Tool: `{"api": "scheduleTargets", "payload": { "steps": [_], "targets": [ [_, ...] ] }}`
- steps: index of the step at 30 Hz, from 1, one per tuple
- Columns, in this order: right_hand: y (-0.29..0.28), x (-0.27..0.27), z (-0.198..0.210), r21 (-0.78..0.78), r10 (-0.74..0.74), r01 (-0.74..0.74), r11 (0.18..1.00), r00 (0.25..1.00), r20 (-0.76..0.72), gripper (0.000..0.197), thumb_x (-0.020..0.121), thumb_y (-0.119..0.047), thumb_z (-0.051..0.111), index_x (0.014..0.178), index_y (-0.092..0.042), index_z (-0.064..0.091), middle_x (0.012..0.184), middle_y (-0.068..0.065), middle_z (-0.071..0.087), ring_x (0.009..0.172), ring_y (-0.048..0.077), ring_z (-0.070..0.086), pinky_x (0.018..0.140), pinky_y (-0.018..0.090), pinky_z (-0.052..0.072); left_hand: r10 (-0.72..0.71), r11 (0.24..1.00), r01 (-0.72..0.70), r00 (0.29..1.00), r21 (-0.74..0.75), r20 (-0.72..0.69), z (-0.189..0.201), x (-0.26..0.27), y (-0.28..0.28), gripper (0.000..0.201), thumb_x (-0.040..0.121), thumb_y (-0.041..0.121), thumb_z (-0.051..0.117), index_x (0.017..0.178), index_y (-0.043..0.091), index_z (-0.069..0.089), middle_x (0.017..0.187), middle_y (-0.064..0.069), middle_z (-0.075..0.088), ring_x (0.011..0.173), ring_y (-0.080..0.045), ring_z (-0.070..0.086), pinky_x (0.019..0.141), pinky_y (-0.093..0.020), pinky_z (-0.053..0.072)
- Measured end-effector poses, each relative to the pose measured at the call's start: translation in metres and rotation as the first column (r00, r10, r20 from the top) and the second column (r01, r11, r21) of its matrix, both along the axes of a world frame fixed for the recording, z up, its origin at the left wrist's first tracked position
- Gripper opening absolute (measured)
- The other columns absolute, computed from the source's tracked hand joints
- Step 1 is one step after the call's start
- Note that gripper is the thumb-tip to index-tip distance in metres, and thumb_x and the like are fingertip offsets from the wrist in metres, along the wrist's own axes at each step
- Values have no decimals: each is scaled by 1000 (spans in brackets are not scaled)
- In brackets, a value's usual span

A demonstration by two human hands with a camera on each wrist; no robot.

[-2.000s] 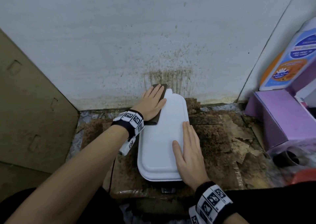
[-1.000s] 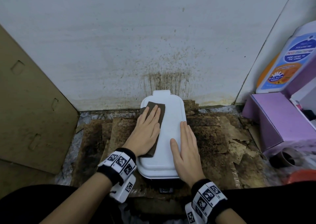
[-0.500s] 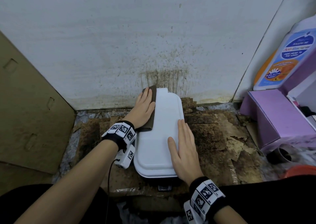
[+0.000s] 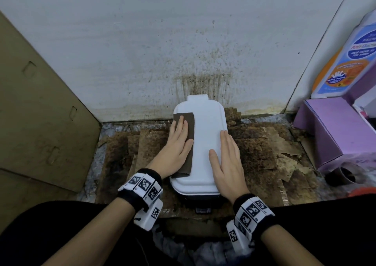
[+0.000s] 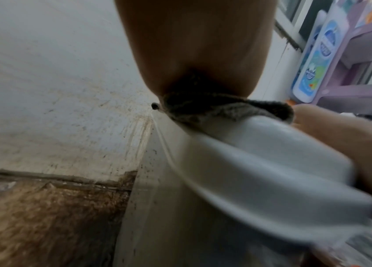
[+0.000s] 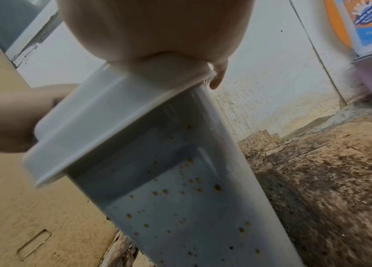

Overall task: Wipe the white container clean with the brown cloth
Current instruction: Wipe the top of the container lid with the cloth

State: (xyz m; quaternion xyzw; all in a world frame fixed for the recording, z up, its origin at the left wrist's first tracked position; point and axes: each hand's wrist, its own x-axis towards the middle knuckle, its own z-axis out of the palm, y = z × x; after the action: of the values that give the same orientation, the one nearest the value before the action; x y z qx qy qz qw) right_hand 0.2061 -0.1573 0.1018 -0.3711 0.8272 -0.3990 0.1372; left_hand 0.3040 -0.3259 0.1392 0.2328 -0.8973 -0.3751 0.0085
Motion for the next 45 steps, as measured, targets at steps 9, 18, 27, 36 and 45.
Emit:
{"api": "scheduleTargets", "payload": {
  "steps": [9, 18, 27, 36, 45],
  "targets": [
    [0, 0, -3, -27, -11, 11, 1000, 1000, -8, 68, 104, -52, 25, 162, -23, 5, 169, -9, 5, 153, 1, -3, 125, 28, 5, -12, 997, 8, 999, -83, -44, -14, 42, 49, 61, 111, 35, 23, 157, 23, -15, 161, 15, -34, 147, -2, -37, 118, -15, -18],
    [-1, -2, -3, -38, -11, 12, 999, 999, 38, 74, 99, -63, 15, 162, -25, 4, 169, -11, 3, 153, -1, -4, 126, 28, 4, 26, 996, -29, 999, -84, -37, -10, 20, 34, 62, 111, 36, 24, 161, 19, -9, 164, 12, -28, 150, -8, -33, 116, -13, -18],
    [-2, -5, -5, -79, 4, 5, 997, 994, 112, 75, 97, -63, 4, 161, -25, 4, 169, -12, 0, 151, -5, -7, 127, 28, 2, 38, 998, -36, 998, -42, 46, 3, -34, -21, 63, 113, 36, 25, 163, 14, -6, 169, 5, -21, 154, -16, -25, 125, -33, -7],
    [2, -7, 2, -75, 45, -31, 997, 980, 192, 65, 102, -58, 10, 161, -32, 0, 167, -21, -5, 149, -11, -11, 127, 34, 2, 19, 997, -16, 999, -71, 50, -3, -29, -19, 66, 112, 39, 24, 162, 13, -10, 168, 5, -25, 153, -16, -28, 126, -34, -8],
    [4, -2, 10, -75, 29, -10, 997, 969, 246, 68, 99, -59, 11, 160, -33, -5, 164, -24, -5, 148, -13, -11, 128, 38, 2, 40, 960, -18, 996, -280, 74, -8, 12, 42, 72, 108, 51, 16, 162, 11, -10, 169, 0, -23, 151, -15, -32, 126, -37, -12]
  ]
}}
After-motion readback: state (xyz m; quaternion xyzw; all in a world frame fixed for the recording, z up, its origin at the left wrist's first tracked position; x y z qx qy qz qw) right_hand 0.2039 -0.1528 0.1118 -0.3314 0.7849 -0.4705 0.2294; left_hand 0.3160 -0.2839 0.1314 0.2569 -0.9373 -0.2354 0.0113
